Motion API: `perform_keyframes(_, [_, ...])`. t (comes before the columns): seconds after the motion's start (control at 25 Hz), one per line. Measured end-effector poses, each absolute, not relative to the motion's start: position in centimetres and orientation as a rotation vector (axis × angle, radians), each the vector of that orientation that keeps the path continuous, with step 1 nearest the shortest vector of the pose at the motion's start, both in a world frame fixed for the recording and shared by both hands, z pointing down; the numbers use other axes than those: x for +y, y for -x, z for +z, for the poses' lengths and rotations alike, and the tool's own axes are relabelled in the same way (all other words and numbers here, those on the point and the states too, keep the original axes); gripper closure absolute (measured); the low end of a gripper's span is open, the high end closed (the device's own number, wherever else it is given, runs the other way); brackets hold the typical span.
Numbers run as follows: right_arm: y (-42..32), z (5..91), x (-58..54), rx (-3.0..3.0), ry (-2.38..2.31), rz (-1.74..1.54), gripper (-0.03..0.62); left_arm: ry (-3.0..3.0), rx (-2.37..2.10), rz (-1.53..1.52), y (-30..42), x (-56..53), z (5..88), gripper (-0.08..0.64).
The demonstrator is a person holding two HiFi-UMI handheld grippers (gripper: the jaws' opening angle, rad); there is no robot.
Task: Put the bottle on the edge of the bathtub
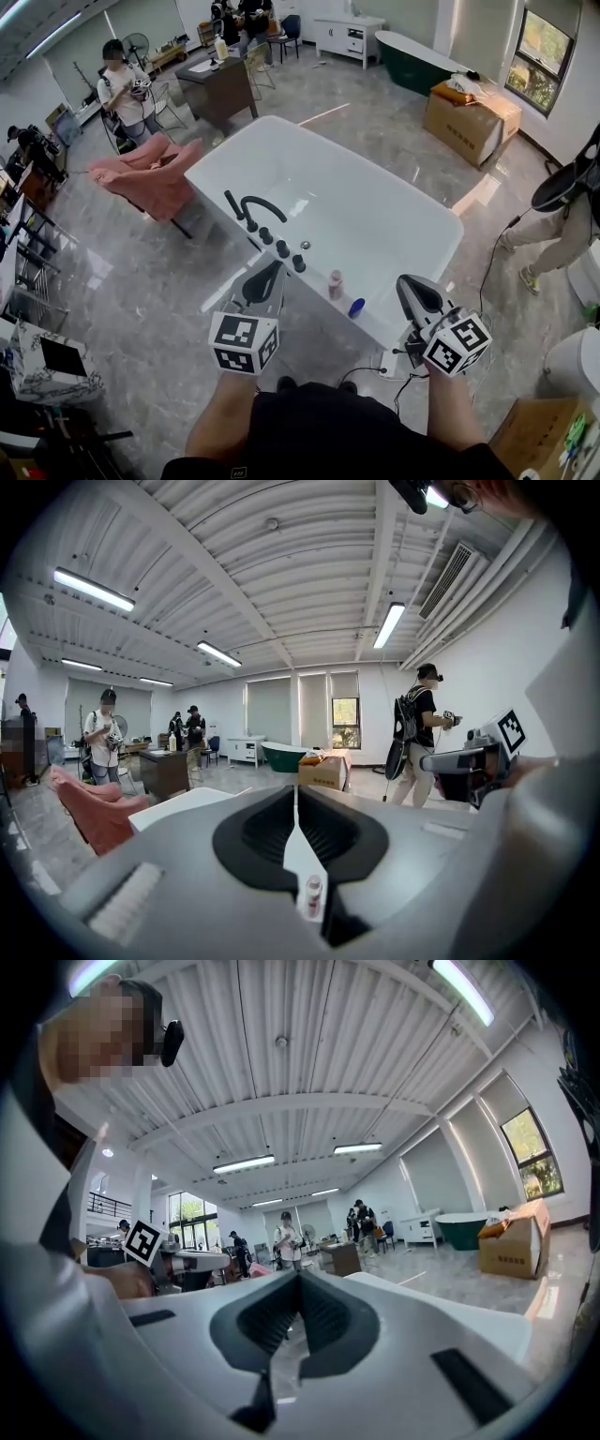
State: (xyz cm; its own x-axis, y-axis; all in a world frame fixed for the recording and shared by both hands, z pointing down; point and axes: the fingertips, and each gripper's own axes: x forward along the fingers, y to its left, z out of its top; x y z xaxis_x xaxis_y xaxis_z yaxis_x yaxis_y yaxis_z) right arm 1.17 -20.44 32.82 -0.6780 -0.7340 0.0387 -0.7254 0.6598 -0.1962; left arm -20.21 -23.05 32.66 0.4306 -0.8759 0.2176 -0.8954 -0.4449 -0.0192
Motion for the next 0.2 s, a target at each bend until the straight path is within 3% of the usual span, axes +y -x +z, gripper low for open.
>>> perform_keyframes(0.2, [0.2, 33.3, -20.4, 2.829, 1.235, -0.312, 0.581, -2.561, -1.596, 0.291, 21.5, -23.1, 33.1, 0.538])
